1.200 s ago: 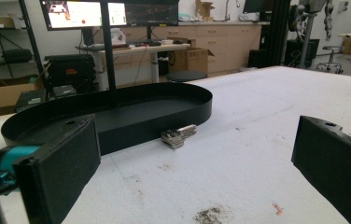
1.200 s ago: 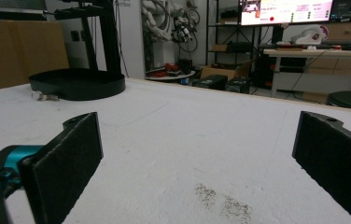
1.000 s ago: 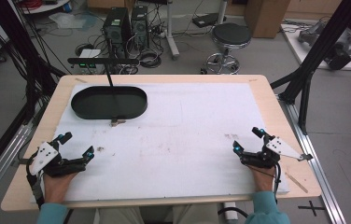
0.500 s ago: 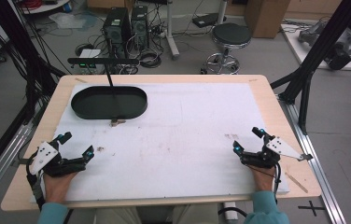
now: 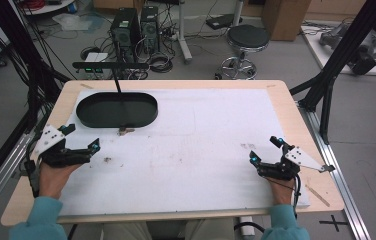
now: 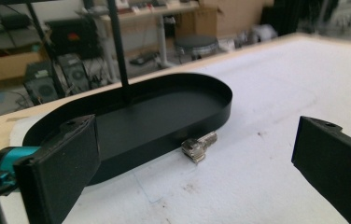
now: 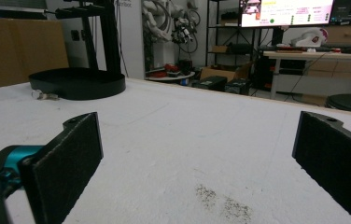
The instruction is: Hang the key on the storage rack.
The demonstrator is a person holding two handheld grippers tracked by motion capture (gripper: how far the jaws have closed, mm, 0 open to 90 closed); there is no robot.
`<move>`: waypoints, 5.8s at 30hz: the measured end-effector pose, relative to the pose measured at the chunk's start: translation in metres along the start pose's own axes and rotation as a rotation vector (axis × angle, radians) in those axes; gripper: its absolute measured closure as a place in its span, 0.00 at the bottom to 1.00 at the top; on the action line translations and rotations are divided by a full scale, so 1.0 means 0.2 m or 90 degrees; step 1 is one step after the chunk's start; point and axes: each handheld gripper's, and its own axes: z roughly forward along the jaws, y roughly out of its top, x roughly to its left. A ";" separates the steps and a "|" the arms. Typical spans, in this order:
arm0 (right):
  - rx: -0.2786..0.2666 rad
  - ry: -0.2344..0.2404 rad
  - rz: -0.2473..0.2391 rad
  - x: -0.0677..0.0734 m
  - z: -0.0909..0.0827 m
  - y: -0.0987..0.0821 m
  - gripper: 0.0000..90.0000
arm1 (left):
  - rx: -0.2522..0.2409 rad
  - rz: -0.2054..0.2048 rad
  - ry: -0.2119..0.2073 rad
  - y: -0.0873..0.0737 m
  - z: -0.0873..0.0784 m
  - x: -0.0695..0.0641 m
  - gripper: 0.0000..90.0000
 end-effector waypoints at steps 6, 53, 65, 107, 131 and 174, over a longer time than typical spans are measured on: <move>0.001 0.001 0.002 0.00 0.00 0.00 0.01 | 0.106 0.030 -0.029 0.17 0.08 0.02 0.02; 0.001 0.004 0.002 0.00 0.00 0.00 0.01 | 0.526 -0.063 -0.015 0.29 0.67 0.00 0.02; 0.002 0.005 0.003 0.00 0.00 0.00 0.01 | 0.551 -0.113 -0.018 0.20 0.69 -0.01 0.02; 0.000 0.006 0.005 0.00 0.00 0.00 0.01 | 0.595 -0.113 -0.010 0.15 0.75 -0.02 0.42; 0.001 0.005 0.006 0.00 0.00 0.00 0.01 | 0.593 -0.126 -0.002 0.13 0.78 -0.01 0.74; -0.002 0.002 0.004 -0.01 0.00 0.00 0.01 | 0.588 -0.144 -0.003 0.12 0.79 0.02 0.97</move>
